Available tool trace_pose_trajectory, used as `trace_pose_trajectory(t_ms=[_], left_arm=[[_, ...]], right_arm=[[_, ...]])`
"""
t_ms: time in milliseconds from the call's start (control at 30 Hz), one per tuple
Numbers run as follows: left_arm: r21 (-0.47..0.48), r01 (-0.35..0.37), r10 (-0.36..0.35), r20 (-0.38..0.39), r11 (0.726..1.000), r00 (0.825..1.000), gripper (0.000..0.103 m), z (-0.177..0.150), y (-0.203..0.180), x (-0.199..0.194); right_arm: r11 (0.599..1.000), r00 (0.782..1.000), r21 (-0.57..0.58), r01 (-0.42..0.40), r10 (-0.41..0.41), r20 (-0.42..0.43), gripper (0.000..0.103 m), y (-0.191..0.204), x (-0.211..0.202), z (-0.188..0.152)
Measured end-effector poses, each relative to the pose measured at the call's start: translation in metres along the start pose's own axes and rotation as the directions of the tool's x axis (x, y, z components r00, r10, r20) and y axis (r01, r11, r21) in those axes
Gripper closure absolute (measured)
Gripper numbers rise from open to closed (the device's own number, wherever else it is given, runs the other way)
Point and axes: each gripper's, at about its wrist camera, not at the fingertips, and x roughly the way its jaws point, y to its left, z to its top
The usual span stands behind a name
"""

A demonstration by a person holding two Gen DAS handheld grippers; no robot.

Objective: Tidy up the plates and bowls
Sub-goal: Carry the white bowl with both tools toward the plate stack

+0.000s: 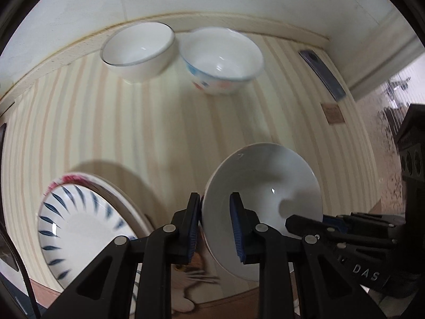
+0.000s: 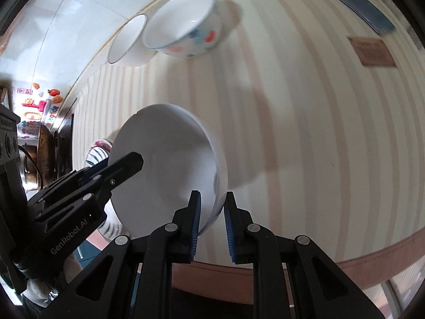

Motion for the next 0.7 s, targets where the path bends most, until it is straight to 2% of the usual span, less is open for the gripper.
trace_pose_trajectory(t_ms=[333,467,700], left_arm=[[0.047,-0.011,0.013,-0.048,0.999,0.999,0.083,-0.016,-0.022,0.028],[0.05,-0.018,0.021,-0.071,0.999,0.997,0.083,-0.017,-0.022,0.038],[0.035,-0.043,0.045,-0.059,0.998,0.997,0.083,-0.016,-0.015,0.04]], right_arm=[[0.999,1.0,0.046,0.019,-0.018,-0.017,0.084,-0.03,0.015,-0.016],[0.999,1.0,0.051,0.015,-0.015,-0.014,0.084,-0.028,0.019,-0.017],[1.0,1.0,0.012,0.026,-0.025,-0.006,0.084,-0.023,0.02,-0.009]])
